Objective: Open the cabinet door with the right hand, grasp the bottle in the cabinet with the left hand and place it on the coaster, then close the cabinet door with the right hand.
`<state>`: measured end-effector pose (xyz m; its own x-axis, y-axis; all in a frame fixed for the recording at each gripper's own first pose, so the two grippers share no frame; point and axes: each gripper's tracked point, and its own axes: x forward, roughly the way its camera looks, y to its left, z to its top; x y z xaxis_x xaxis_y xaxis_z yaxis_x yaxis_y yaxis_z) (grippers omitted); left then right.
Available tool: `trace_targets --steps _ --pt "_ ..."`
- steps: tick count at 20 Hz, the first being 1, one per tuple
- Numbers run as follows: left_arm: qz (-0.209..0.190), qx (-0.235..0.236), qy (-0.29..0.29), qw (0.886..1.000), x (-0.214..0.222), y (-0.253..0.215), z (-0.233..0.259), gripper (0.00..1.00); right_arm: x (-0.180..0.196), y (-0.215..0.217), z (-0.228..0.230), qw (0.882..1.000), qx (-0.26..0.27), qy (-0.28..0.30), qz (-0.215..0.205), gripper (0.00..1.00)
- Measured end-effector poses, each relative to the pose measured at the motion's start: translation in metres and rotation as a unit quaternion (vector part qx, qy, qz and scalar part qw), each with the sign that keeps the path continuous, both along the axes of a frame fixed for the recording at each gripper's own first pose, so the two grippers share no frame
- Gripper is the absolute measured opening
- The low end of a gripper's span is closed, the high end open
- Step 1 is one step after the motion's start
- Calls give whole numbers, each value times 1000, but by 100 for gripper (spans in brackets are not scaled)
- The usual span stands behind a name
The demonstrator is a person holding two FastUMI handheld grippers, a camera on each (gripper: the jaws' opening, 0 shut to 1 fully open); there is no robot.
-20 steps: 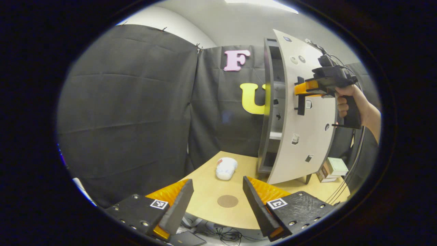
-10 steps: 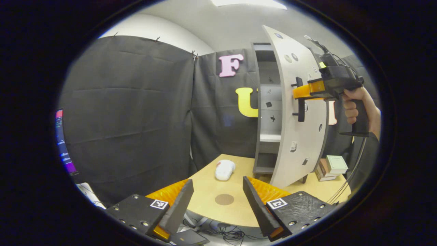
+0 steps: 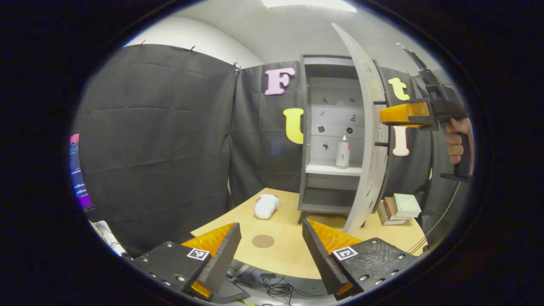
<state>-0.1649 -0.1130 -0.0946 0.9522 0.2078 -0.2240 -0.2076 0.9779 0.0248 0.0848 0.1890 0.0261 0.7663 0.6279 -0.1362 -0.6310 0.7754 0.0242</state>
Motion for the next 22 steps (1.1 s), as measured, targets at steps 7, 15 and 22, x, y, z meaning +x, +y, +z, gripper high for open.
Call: trace_targets --steps 7,15,22 --pt "-34 -7 8 999 3 -27 -5 88 -4 -22 2 999 14 10 -29 12" --pt "-101 6 0 995 23 -36 -6 88 -10 -62 6 995 10 30 -96 10" --pt "-187 -12 10 982 42 -49 -11 88 7 -120 11 979 32 23 -198 11"
